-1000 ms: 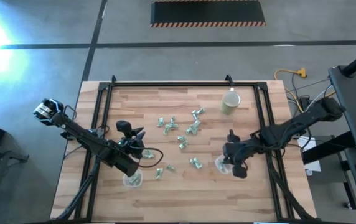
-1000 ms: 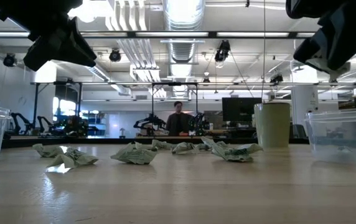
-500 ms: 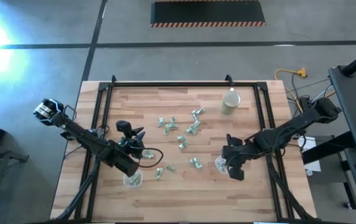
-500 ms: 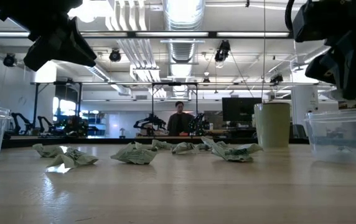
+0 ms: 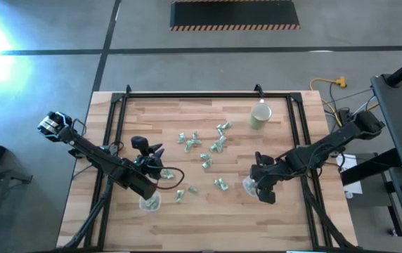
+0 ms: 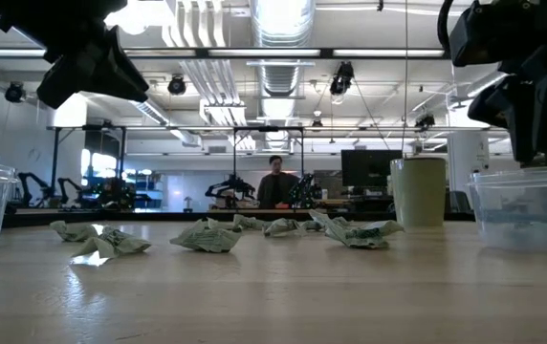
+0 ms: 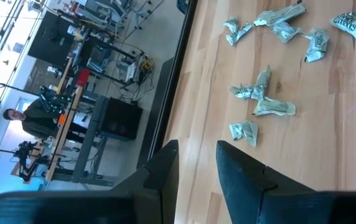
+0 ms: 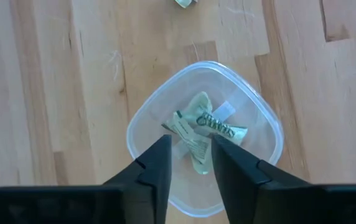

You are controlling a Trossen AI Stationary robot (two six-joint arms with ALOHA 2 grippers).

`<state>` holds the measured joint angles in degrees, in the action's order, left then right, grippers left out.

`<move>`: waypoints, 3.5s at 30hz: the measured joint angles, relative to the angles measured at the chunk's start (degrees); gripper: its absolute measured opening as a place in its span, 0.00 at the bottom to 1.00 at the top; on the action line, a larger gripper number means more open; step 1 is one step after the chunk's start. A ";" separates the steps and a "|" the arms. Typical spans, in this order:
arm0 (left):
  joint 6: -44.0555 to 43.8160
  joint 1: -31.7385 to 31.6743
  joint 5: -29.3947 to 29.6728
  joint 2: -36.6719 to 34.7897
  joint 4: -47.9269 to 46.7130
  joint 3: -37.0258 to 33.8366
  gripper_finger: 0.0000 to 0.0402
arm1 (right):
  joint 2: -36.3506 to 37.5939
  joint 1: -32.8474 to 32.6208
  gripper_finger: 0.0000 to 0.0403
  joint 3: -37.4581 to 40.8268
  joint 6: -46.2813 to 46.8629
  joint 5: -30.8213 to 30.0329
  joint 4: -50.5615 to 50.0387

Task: Pick and place Stevia / Truvia into bins
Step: Put the stevia packet into the left transparent container

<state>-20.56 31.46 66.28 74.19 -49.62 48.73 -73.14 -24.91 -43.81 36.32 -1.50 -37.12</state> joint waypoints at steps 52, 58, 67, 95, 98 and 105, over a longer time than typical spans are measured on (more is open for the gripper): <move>27.15 -34.51 -54.09 10.74 24.21 3.72 0.23 | 3.78 0.04 0.17 -0.04 -27.37 -13.61 15.51; 23.80 -37.90 -57.77 17.16 24.97 6.36 0.23 | 3.78 0.04 0.17 -0.04 -27.37 -13.71 15.54; 24.09 -39.08 -61.83 23.43 24.87 9.85 0.23 | 3.78 0.04 0.17 -0.03 -27.37 -13.70 15.14; 28.53 -39.01 -59.09 27.45 24.78 10.23 0.23 | 3.76 0.04 0.17 -0.02 -27.37 -13.66 15.11; 28.53 -39.05 -56.99 27.45 24.74 10.21 0.23 | 3.76 0.04 0.17 -0.02 -27.37 -13.64 15.15; 28.50 -39.12 -54.94 27.45 24.82 10.25 0.22 | 3.76 0.04 0.17 -0.02 -27.35 -13.64 15.17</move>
<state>7.94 -7.66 11.34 101.65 -24.80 58.98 -69.38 -24.86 -43.83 8.97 -15.14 -21.96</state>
